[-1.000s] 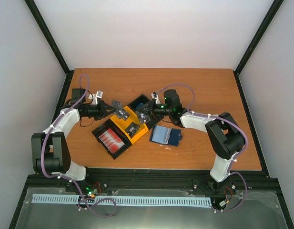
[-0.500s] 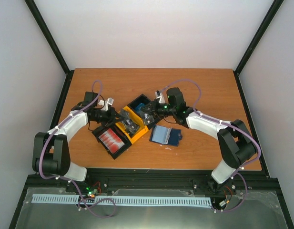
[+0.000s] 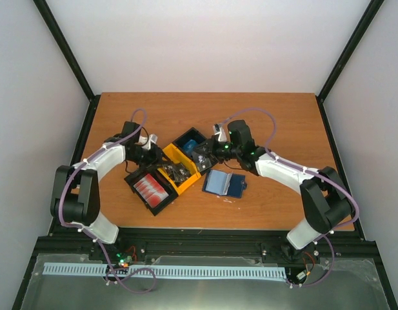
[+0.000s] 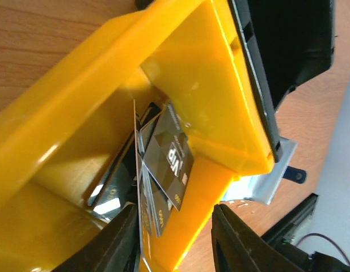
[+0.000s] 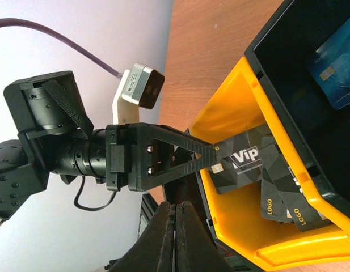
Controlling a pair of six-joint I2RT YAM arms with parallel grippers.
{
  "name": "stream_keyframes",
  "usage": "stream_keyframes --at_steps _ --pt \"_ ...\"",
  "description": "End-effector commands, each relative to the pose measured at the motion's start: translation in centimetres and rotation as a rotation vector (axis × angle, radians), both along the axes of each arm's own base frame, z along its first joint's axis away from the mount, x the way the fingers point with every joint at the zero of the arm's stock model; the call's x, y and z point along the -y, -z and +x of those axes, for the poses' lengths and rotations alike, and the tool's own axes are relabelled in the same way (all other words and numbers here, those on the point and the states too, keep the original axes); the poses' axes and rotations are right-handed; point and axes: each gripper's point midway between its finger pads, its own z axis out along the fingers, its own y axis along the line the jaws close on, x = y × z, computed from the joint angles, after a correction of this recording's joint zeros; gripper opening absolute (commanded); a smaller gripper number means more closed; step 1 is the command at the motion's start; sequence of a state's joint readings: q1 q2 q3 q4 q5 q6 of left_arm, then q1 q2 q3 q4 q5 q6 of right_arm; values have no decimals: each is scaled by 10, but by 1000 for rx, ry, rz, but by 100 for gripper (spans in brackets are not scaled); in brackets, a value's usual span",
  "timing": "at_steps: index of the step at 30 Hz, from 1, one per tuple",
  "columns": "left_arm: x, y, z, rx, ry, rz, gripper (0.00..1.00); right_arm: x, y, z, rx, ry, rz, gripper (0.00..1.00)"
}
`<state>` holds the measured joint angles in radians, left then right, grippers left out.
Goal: Put the credit cards into the card holder
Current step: Place the credit card in the storage box.
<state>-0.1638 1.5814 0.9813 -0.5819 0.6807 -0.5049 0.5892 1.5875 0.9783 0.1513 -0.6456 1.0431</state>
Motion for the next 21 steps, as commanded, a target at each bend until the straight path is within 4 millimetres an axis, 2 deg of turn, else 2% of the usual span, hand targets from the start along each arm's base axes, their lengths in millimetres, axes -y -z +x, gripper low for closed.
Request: stream_keyframes --at_steps 1,7,12,16,19,20,21 --pt "-13 -14 4 30 -16 98 38 11 -7 -1 45 30 -36 3" --pt "-25 -33 3 64 -55 181 50 31 2 -2 88 83 -171 3" --pt "-26 -44 2 93 -77 210 60 40 5 -6 111 96 -207 3" --pt "-31 -47 1 95 -106 232 62 42 1 -11 119 88 -203 3" --pt "-17 -72 -1 177 -86 131 63 43 -7 -15 140 80 -195 3" --pt "-6 -88 1 244 -58 53 65 43 -11 -16 151 76 -181 3" --pt "10 -104 -6 287 -7 -49 68 42 -16 -18 160 73 -161 3"
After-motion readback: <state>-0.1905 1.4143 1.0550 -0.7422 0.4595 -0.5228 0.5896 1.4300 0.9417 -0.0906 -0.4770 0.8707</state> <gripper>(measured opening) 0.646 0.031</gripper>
